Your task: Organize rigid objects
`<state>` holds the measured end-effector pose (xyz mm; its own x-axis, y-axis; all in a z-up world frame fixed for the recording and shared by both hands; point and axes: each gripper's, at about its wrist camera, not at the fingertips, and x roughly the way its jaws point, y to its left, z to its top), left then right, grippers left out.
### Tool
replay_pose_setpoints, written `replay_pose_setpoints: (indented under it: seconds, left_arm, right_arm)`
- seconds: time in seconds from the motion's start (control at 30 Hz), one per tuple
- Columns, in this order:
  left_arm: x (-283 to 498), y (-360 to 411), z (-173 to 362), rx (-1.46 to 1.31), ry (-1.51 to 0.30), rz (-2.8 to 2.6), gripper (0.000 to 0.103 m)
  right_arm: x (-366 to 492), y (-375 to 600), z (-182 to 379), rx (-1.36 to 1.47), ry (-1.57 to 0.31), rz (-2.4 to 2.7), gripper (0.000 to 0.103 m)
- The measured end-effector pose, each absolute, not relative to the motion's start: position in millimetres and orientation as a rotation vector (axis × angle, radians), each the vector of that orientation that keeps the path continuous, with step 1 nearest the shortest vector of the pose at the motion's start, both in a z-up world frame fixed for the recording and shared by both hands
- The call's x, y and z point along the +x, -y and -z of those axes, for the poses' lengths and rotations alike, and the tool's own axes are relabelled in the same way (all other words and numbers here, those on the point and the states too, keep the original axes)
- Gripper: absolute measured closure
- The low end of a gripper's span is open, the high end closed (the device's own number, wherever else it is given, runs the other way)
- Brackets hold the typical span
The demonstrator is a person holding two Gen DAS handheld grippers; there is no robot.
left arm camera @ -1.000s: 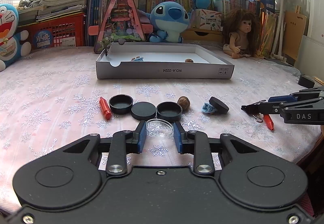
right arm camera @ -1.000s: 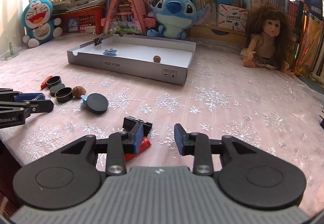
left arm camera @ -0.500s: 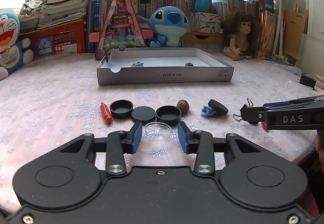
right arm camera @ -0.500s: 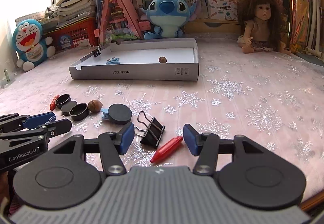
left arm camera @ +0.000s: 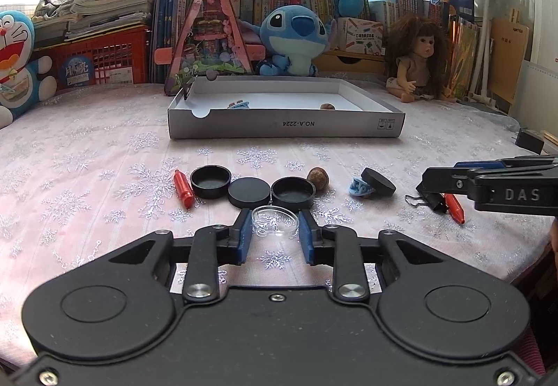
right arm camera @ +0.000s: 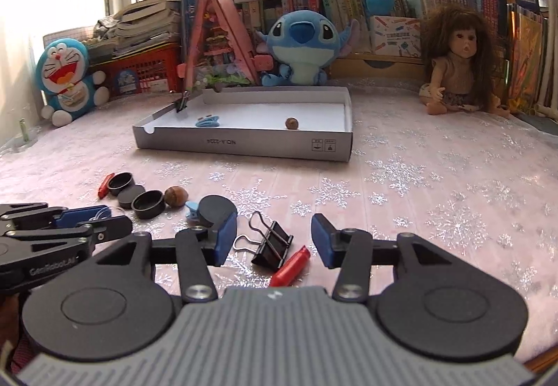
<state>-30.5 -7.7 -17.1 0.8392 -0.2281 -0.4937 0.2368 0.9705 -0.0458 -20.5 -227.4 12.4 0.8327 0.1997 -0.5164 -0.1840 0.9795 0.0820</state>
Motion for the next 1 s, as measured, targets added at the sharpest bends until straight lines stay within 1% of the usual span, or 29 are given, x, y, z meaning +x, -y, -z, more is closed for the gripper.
replay_pose_setpoints:
  seconds: [0.03, 0.07, 0.1, 0.13, 0.23, 0.53, 0.6, 0.63, 0.67, 0.87, 0.9, 0.97, 1.0]
  left_arm:
    - [-30.2, 7.7, 17.5, 0.015, -0.520, 0.244, 0.076]
    - [-30.2, 8.0, 17.6, 0.014, -0.519, 0.243, 0.076]
    - [-30.0, 8.3, 17.7, 0.013, -0.519, 0.243, 0.076]
    - [-29.9, 8.2, 17.7, 0.014, -0.519, 0.245, 0.076]
    - [-30.1, 8.2, 18.0, 0.017, -0.520, 0.249, 0.076]
    - [-29.8, 7.6, 18.1, 0.014, -0.522, 0.248, 0.076]
    - [-29.8, 7.4, 18.0, 0.013, -0.522, 0.248, 0.076]
    - [-29.8, 7.4, 18.1, 0.012, -0.522, 0.248, 0.076]
    - [-29.7, 7.6, 18.0, 0.013, -0.522, 0.248, 0.076]
    - [-29.8, 7.7, 18.2, 0.012, -0.522, 0.248, 0.076]
    - [-29.3, 7.0, 18.2, 0.011, -0.522, 0.248, 0.076]
    - [-28.8, 6.3, 18.1, 0.007, -0.523, 0.248, 0.076]
    - [-28.7, 6.3, 17.9, 0.007, -0.523, 0.248, 0.076]
  right_arm:
    - [-22.7, 227.2, -13.7, 0.017, -0.558, -0.221, 0.048]
    - [-24.5, 227.2, -13.8, 0.015, -0.573, -0.249, 0.064]
    - [-26.0, 227.1, -13.3, 0.021, -0.589, -0.274, 0.074]
    - [-27.4, 226.1, -12.6, 0.024, -0.602, -0.292, 0.089]
    - [-32.7, 222.4, -11.0, 0.017, -0.602, -0.360, 0.090]
    - [-12.4, 229.9, -1.7, -0.046, -0.649, -0.224, 0.088]
    - [-4.0, 237.4, 0.3, -0.043, -0.653, -0.153, 0.085]
    - [-0.5, 240.5, 0.5, -0.039, -0.653, -0.109, 0.077]
    - [2.7, 243.3, 0.0, -0.037, -0.653, -0.063, 0.072]
    - [3.8, 251.4, -9.7, 0.038, -0.632, -0.002, 0.070]
    - [1.8, 250.0, -11.6, 0.045, -0.629, -0.002, 0.068]
    - [-2.7, 248.2, -15.0, 0.074, -0.617, -0.014, 0.049]
    - [-4.4, 247.2, -15.7, 0.086, -0.613, -0.022, 0.044]
